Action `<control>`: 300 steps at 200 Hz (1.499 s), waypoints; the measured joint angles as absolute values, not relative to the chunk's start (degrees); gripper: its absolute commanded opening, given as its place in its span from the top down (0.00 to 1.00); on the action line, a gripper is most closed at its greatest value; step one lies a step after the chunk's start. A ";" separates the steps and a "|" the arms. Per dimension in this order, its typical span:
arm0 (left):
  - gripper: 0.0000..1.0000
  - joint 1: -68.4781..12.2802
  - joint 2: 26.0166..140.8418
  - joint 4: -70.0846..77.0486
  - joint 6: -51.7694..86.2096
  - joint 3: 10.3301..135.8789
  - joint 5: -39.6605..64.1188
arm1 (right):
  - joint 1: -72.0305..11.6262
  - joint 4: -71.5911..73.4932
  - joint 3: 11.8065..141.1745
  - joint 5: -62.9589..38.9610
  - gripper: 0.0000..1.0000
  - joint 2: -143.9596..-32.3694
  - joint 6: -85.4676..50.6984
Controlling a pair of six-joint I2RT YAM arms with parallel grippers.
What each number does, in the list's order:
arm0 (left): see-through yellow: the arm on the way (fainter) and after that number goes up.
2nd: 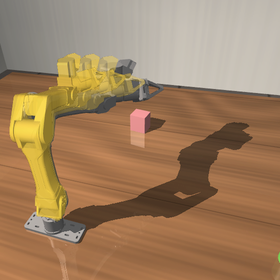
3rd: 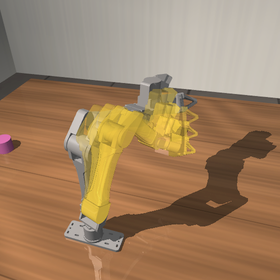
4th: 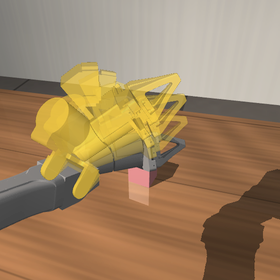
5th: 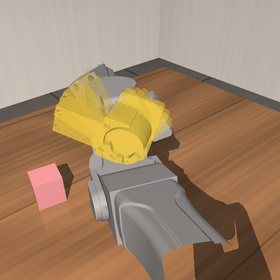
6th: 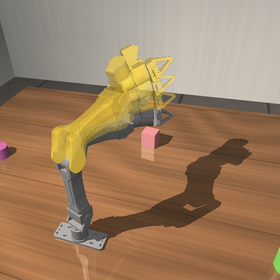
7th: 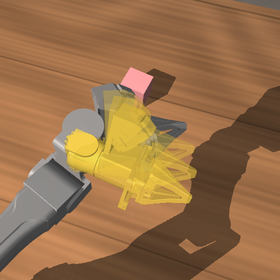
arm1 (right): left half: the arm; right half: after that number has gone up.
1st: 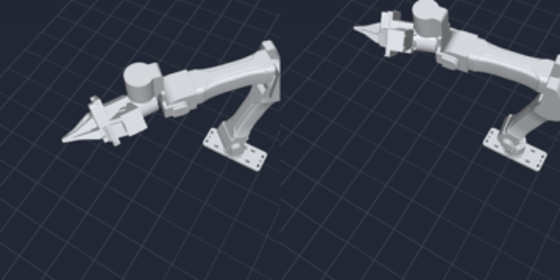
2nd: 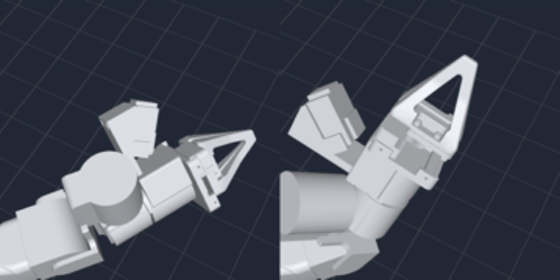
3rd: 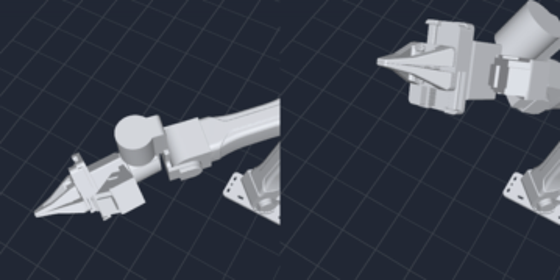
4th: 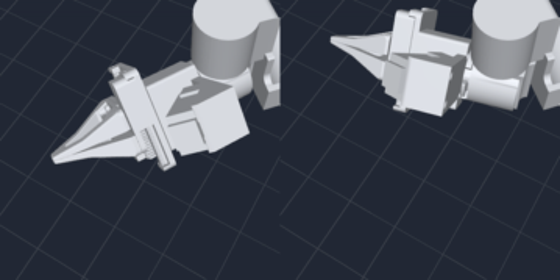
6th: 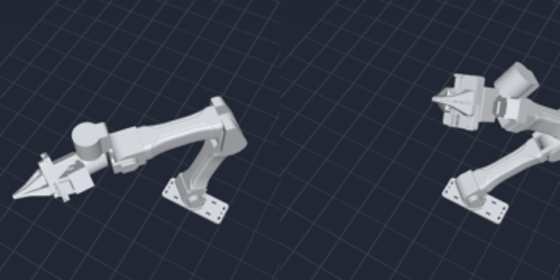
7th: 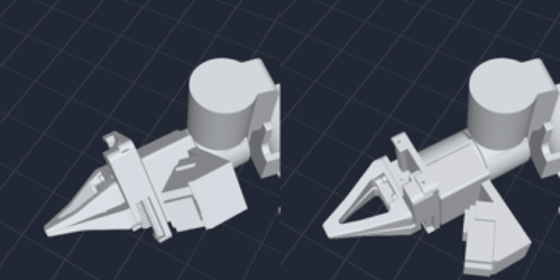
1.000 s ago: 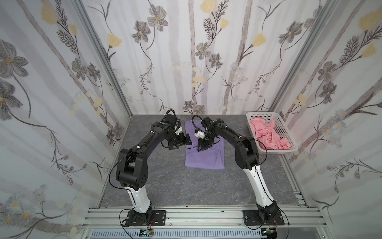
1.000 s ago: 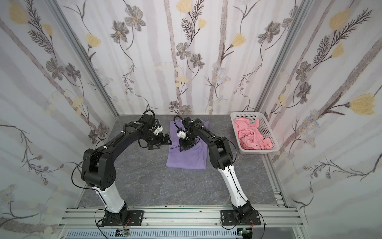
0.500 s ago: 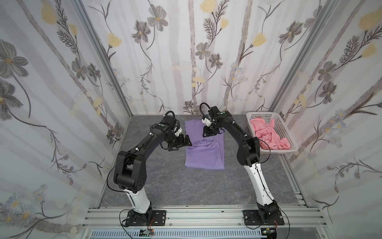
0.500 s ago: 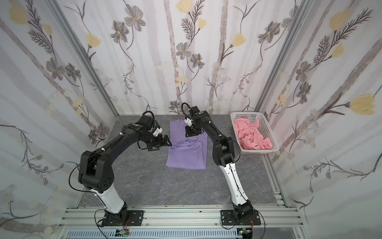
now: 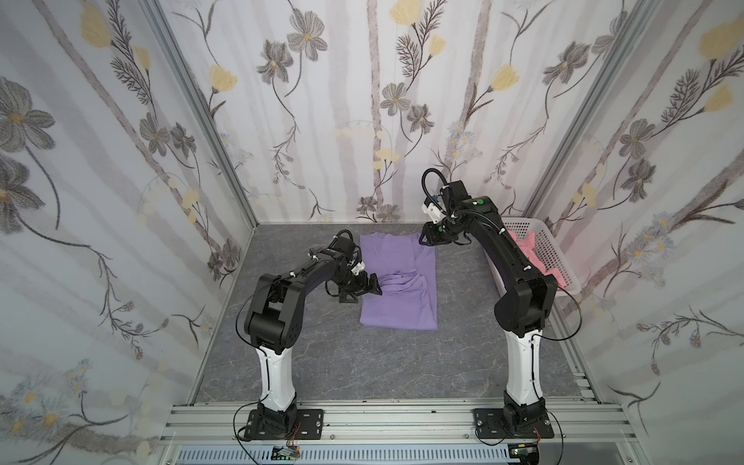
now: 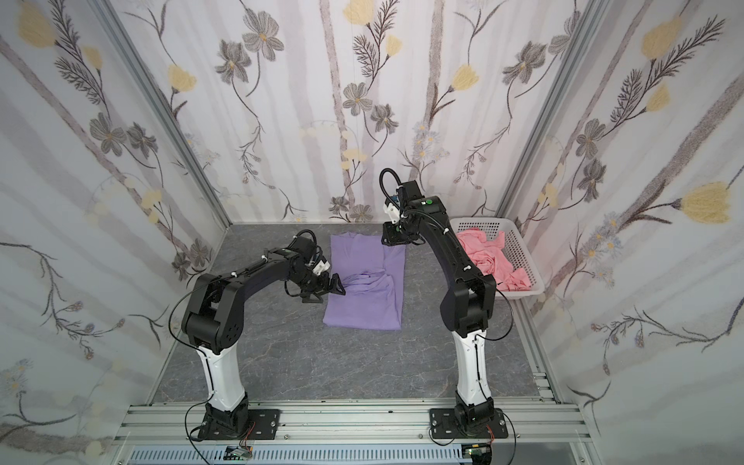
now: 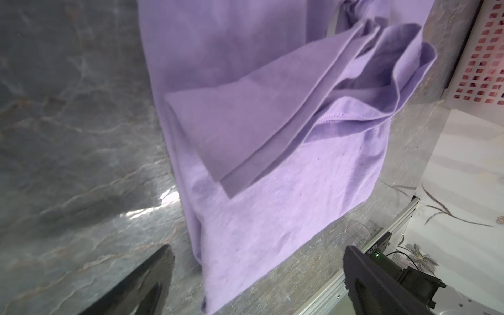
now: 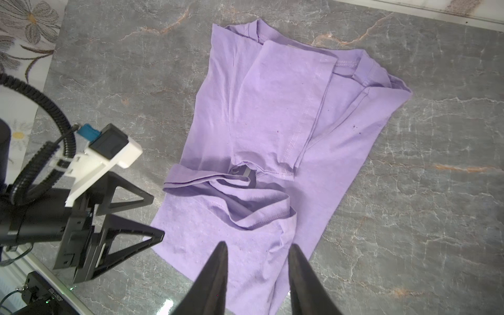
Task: Fold and stack t-shirts
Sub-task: Smooth out the T-shirt at the center of the board.
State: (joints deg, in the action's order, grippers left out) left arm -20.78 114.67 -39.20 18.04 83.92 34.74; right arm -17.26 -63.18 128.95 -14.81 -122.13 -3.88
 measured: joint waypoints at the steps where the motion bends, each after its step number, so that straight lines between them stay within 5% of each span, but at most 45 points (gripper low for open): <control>1: 0.00 -20.80 114.78 -39.18 18.04 84.07 34.76 | -17.26 -63.18 128.84 -14.76 0.63 -122.06 -3.88; 65: 0.00 -21.32 121.03 -42.02 17.26 95.29 37.12 | -16.93 -63.70 120.25 -13.72 0.63 -119.09 -3.16; 189: 0.00 -22.65 124.29 -45.91 16.29 97.97 39.11 | -16.97 -63.57 117.30 -13.72 0.63 -118.19 -3.05; 278: 0.00 -21.28 147.52 -55.90 13.34 146.15 35.73 | -17.23 -63.44 114.52 -13.96 0.63 -116.99 -3.49; 300: 0.00 -20.62 148.44 -58.11 13.37 148.62 34.89 | -17.50 -63.13 114.04 -13.98 0.62 -116.81 -3.49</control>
State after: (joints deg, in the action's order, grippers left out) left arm -20.62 148.44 -58.11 13.37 148.62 34.89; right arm -17.50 -63.13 114.04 -13.98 -116.81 -3.49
